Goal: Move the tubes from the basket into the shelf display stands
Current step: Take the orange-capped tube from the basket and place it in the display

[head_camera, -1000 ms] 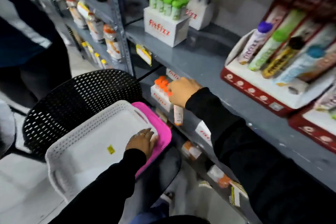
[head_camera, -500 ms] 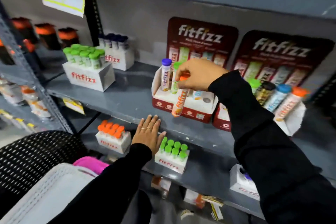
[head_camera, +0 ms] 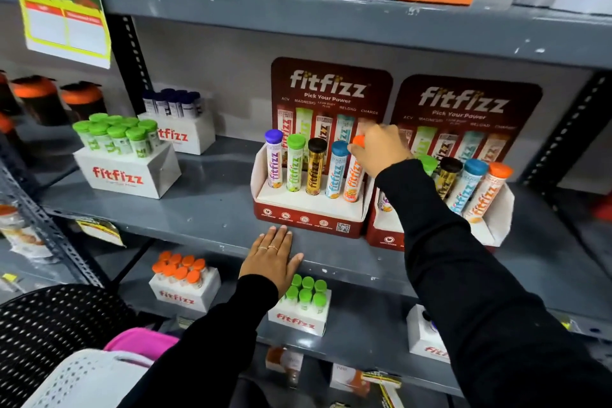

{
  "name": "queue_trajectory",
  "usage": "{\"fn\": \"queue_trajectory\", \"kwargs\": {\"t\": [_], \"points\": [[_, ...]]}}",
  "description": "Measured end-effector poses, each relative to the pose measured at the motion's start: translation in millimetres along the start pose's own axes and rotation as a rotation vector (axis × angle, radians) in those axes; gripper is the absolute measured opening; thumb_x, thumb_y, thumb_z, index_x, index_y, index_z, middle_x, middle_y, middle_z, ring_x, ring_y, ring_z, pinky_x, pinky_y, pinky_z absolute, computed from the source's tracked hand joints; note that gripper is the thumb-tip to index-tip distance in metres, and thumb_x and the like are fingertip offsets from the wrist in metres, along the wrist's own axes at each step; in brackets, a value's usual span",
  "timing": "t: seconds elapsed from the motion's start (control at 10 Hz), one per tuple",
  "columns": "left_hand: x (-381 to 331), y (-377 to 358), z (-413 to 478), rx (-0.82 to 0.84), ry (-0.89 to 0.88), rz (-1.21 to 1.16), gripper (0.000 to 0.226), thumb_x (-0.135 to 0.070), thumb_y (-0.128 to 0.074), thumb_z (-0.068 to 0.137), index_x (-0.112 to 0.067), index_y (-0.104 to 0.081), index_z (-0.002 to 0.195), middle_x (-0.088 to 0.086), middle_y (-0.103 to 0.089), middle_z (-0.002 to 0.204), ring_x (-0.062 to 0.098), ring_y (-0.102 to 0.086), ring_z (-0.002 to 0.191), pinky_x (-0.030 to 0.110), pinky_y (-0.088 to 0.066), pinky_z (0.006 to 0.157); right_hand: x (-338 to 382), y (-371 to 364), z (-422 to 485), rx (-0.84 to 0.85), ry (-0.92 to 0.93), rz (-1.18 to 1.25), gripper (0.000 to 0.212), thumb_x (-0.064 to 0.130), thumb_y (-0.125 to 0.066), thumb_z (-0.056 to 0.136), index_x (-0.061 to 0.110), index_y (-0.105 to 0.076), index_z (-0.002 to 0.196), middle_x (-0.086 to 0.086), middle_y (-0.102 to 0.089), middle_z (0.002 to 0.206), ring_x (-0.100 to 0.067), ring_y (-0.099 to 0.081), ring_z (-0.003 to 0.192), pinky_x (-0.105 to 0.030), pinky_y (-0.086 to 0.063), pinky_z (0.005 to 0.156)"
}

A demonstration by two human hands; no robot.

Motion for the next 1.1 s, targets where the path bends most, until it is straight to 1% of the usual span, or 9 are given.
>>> {"fn": "queue_trajectory", "kwargs": {"t": [0.1,0.2,0.5,0.6,0.7,0.8,0.9,1.0,1.1], "points": [[0.9,-0.2,0.7,0.004,0.010,0.008,0.059,-0.050,-0.018,0.095,-0.015,-0.016,0.142,0.004,-0.019,0.154,0.019,-0.010,0.142,0.034,-0.003,0.115,-3.6,-5.4,0.4,-0.046,-0.008,-0.017,0.031,0.017,-0.051,0.094,-0.001,-0.050,0.119,-0.027,-0.065,0.108,-0.040,-0.062,0.100,-0.040,-0.052,0.082],[1.4,-0.8,0.7,0.001,0.010,0.014,0.060,-0.050,-0.018,0.094,-0.015,-0.015,0.143,0.004,-0.019,0.154,0.019,-0.010,0.142,0.034,-0.002,0.115,-10.5,-2.5,2.8,-0.067,-0.021,0.013,0.030,0.011,-0.051,0.093,0.000,-0.050,0.120,-0.029,-0.065,0.108,-0.043,-0.064,0.096,-0.041,-0.054,0.080],[1.0,-0.9,0.4,-0.010,0.010,0.020,0.060,-0.051,-0.017,0.094,-0.015,-0.016,0.142,0.003,-0.020,0.154,0.019,-0.011,0.142,0.035,-0.004,0.116,-10.5,-6.6,4.9,0.094,0.009,-0.066,0.036,0.017,-0.055,0.093,0.002,-0.046,0.124,-0.028,-0.056,0.117,-0.042,-0.062,0.096,-0.043,-0.053,0.083],[0.2,-1.1,-0.3,0.004,0.010,0.020,0.061,-0.052,-0.016,0.093,-0.016,-0.015,0.143,0.003,-0.019,0.154,0.019,-0.011,0.142,0.035,-0.004,0.115,-9.1,-19.5,0.6,0.133,0.022,-0.106,0.033,0.017,-0.052,0.095,0.000,-0.048,0.124,-0.028,-0.060,0.114,-0.042,-0.062,0.098,-0.043,-0.054,0.084],[-0.3,1.1,0.6,-0.010,0.001,0.012,0.061,-0.051,-0.017,0.094,-0.015,-0.017,0.142,0.003,-0.021,0.153,0.020,-0.012,0.141,0.034,-0.004,0.115,-8.7,-23.1,5.3,0.108,0.031,-0.134,0.026,0.011,-0.049,0.095,0.001,-0.055,0.118,-0.025,-0.064,0.112,-0.039,-0.063,0.099,-0.041,-0.054,0.084],[-0.1,0.9,0.0,-0.019,-0.013,0.010,0.060,-0.050,-0.019,0.094,-0.014,-0.020,0.142,0.004,-0.022,0.153,0.020,-0.014,0.141,0.035,-0.005,0.115,-13.4,-23.8,10.8,0.078,0.033,-0.143,0.029,0.001,-0.048,0.092,0.003,-0.059,0.118,-0.019,-0.059,0.121,-0.035,-0.059,0.106,-0.037,-0.051,0.088],[2.3,2.4,-0.3,-0.004,-0.022,0.001,0.060,-0.050,-0.019,0.094,-0.014,-0.020,0.141,0.005,-0.022,0.153,0.021,-0.014,0.141,0.035,-0.006,0.116,-20.6,-28.4,1.9,0.047,-0.010,-0.095,0.039,-0.001,-0.049,0.089,0.011,-0.057,0.125,-0.016,-0.046,0.136,-0.037,-0.057,0.110,-0.040,-0.052,0.093],[1.8,7.0,-0.7,-0.003,-0.060,-0.027,0.057,-0.046,-0.023,0.095,-0.012,-0.021,0.141,0.007,-0.022,0.153,0.022,-0.013,0.141,0.037,-0.006,0.116,-17.1,-25.6,-17.7,-0.046,-0.019,-0.070,0.037,0.000,-0.050,0.088,0.011,-0.057,0.123,-0.015,-0.039,0.140,-0.040,-0.060,0.102,-0.046,-0.054,0.088],[0.5,25.1,-5.7,-0.114,-0.027,-0.083,0.055,-0.040,-0.030,0.096,-0.008,-0.024,0.140,0.011,-0.024,0.152,0.025,-0.015,0.141,0.040,-0.006,0.116,2.9,-26.2,-49.8,-0.056,0.115,-0.047,0.031,0.003,-0.050,0.091,0.005,-0.060,0.120,-0.013,-0.040,0.140,-0.035,-0.062,0.097,-0.041,-0.054,0.086]]}}
Point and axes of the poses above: each hand's wrist, its own z-axis towards the middle knuckle, its own y-axis out of the back of the hand, x = y × z, the point moved 6 cm from there along z, towards the middle knuckle
